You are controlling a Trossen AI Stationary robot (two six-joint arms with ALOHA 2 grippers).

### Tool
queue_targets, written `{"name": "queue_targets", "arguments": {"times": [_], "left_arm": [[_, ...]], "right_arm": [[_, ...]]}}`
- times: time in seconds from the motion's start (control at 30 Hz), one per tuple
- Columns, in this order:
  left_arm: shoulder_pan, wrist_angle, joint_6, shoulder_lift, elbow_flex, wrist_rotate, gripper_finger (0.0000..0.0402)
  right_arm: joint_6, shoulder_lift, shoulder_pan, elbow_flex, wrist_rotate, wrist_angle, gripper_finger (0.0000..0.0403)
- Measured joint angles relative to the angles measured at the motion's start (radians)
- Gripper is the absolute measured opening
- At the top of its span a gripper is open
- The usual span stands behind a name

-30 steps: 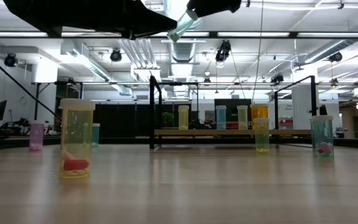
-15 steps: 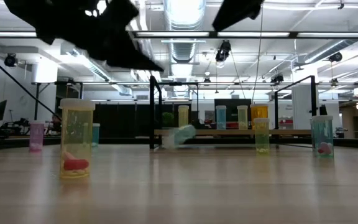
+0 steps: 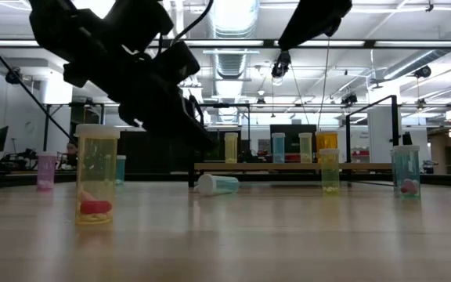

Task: Pick and place medicine bottles onto shelf by color
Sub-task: Put the green pill bottle on the shelf

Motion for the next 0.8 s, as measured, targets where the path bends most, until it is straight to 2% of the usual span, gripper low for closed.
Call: {"name": "queue_targets", "arguments": {"times": [0.13,0.23,0.37,0.6,0.7,0.8], "left_arm": [[0.005,0.018,-0.073,0.000,0.000,-0.034,0.0241],[0.006,0.014,-0.218,0.014,0.002,-0.119,0.0238],[0.000,-0.022,-0.358,0.050,0.060,-0.127,0.0224],[-0.004,-0.434,-0.434,0.164,0.284,-0.193,0.0211],[-0.005,-0.507,-0.435,0.195,0.338,-0.205,0.0210],[-0.006,-0.502,-0.432,0.224,0.352,-0.206,0.0210]], "right_arm": [[0.001,-0.001,0.000,-0.016,0.000,0.002,0.0096],[0.002,-0.001,0.000,-0.020,0.000,0.005,0.0094],[-0.003,-0.001,0.000,-0.020,0.000,0.005,0.0089],[-0.028,-0.001,0.000,-0.023,0.000,0.006,0.0088],[-0.031,-0.001,0.002,-0.026,0.000,0.000,0.0091],[-0.033,-0.001,0.002,-0.029,0.000,-0.002,0.0095]]}}
